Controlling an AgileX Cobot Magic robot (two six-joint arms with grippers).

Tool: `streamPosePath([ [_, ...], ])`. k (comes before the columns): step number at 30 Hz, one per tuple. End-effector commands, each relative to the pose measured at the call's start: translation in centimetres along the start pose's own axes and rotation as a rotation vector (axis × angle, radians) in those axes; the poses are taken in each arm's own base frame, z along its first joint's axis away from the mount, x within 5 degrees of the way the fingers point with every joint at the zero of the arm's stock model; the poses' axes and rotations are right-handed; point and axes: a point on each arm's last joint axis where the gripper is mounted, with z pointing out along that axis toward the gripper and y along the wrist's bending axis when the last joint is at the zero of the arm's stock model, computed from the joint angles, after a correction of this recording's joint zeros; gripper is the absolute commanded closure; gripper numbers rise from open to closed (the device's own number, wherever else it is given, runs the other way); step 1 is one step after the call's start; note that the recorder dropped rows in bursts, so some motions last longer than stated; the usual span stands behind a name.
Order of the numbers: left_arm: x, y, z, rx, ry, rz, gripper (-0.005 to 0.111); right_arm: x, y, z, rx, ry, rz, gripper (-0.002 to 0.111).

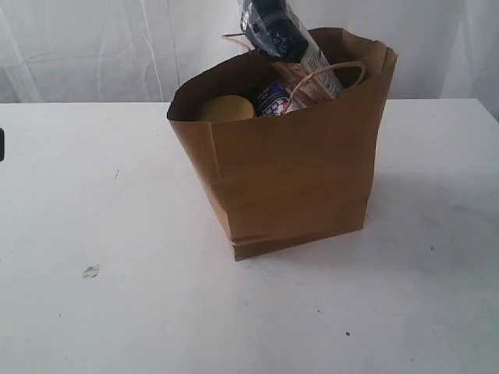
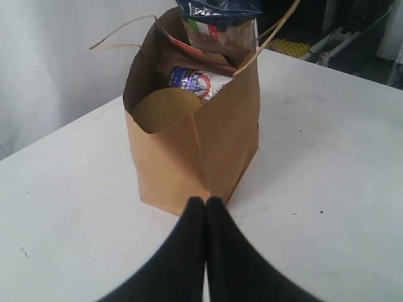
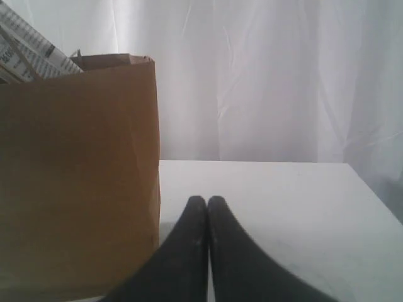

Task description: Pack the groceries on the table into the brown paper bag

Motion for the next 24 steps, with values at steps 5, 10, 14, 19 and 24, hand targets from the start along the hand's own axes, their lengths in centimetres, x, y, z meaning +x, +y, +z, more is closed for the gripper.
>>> streamPosePath([
  [5, 0.01, -0.06, -0.15, 0.002, -0.01, -0.016, 0.107, 0.26, 0.01, -0.22, 0.0, 0.003, -0.011, 0.108],
  [10, 0.01, -0.06, -0.15, 0.002, -0.01, -0.016, 0.107, 0.45, 0.02, -0.53, -0.001, 0.014, -0.011, 0.108],
  [14, 0.01, -0.06, -0.15, 0.002, -0.01, -0.016, 0.107, 0.5, 0.02, -0.62, -0.002, 0.017, -0.006, 0.108],
  [19, 0.01, -0.06, -0.15, 0.002, -0.01, -0.016, 0.107, 0.5, 0.02, -0.62, -0.002, 0.017, -0.006, 0.108],
  [24, 0.01, -0.06, -0.15, 0.002, -0.01, -0.016, 0.107, 0.5, 0.02, -0.62, -0.002, 0.017, -0.002, 0.108],
])
